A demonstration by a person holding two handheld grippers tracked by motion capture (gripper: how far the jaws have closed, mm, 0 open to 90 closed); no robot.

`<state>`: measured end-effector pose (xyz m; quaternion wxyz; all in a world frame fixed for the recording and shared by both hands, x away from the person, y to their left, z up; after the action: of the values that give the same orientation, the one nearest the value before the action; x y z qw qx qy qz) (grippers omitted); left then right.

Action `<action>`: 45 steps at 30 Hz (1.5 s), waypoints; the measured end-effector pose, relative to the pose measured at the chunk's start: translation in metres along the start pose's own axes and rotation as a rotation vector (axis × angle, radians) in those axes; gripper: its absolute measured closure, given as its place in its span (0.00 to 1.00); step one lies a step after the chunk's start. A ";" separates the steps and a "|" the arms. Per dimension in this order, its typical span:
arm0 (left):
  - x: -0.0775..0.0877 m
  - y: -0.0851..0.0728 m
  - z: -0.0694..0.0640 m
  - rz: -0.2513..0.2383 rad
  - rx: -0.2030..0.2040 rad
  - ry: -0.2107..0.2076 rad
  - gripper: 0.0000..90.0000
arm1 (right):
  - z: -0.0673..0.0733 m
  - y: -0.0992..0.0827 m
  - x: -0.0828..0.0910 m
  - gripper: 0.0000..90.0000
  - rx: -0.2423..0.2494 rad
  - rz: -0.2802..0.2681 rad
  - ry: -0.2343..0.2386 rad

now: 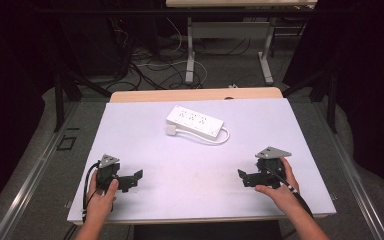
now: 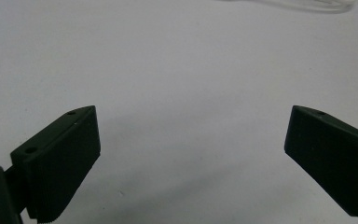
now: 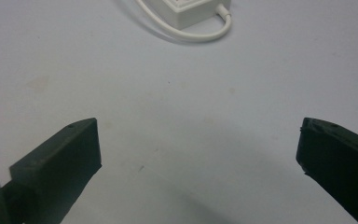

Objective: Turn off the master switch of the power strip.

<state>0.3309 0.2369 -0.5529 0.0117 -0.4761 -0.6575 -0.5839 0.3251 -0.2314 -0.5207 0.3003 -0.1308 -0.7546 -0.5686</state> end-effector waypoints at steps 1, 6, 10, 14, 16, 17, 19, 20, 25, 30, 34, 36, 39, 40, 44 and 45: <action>0.000 0.000 0.000 -0.001 0.000 0.000 0.04 | -0.002 -0.003 0.000 0.00 0.003 0.002 -0.003; 0.000 0.000 0.000 0.000 0.003 0.000 0.04 | -0.010 -0.016 0.001 0.00 -0.012 -0.003 -0.024; 0.000 0.000 0.000 0.004 0.001 -0.001 0.04 | -0.017 -0.025 0.001 0.00 -0.028 0.010 -0.031; 0.000 0.000 0.000 0.006 -0.003 0.002 0.04 | -0.023 -0.032 0.002 0.00 -0.053 0.014 -0.043; 0.000 0.000 0.000 0.006 -0.003 0.001 0.04 | -0.027 -0.036 0.001 0.00 -0.056 0.015 -0.054; 0.000 0.000 0.000 0.004 0.001 -0.001 0.04 | -0.028 -0.038 0.001 0.00 -0.060 0.016 -0.054; 0.000 0.000 0.000 0.004 0.001 -0.002 0.04 | -0.031 -0.041 -0.001 0.00 -0.072 0.023 -0.054; 0.000 0.000 0.000 0.006 0.000 -0.002 0.04 | -0.032 -0.043 -0.002 0.00 -0.075 0.027 -0.057; 0.000 0.000 0.000 0.005 -0.002 0.002 0.04 | -0.037 -0.048 -0.006 0.00 -0.095 0.037 -0.067; 0.000 0.000 0.000 0.001 0.001 0.003 0.04 | -0.041 -0.052 -0.009 0.00 -0.111 0.037 -0.074; 0.000 0.000 0.000 0.007 -0.004 0.002 0.04 | -0.045 -0.056 -0.010 0.00 -0.129 0.047 -0.078; 0.000 0.000 0.000 0.005 0.002 0.000 0.04 | -0.047 -0.057 -0.010 0.00 -0.135 0.045 -0.080; -0.001 0.000 0.000 0.006 0.002 0.000 0.04 | -0.050 -0.059 -0.011 0.00 -0.138 0.044 -0.083; -0.001 0.000 0.000 0.005 0.002 0.000 0.04 | -0.050 -0.060 -0.012 0.00 -0.140 0.049 -0.086; -0.001 0.000 0.000 0.004 0.002 -0.001 0.04 | -0.050 -0.061 -0.013 0.00 -0.148 0.053 -0.081; -0.001 0.000 0.000 0.002 0.002 -0.001 0.04 | -0.050 -0.061 -0.013 0.00 -0.148 0.054 -0.081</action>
<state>0.3312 0.2363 -0.5537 0.0122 -0.4771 -0.6576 -0.5829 0.3175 -0.2956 -0.5672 0.2742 -0.1957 -0.7182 -0.6089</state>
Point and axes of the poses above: each handheld gripper's, and its own axes: x roughly backward along the jaws, y roughly out of its top, z roughly to its left, the point moved 1 cm from there along -x, roughly forward along the jaws, and after that the axes turned 14 degrees about -y, right-handed, at the moved point
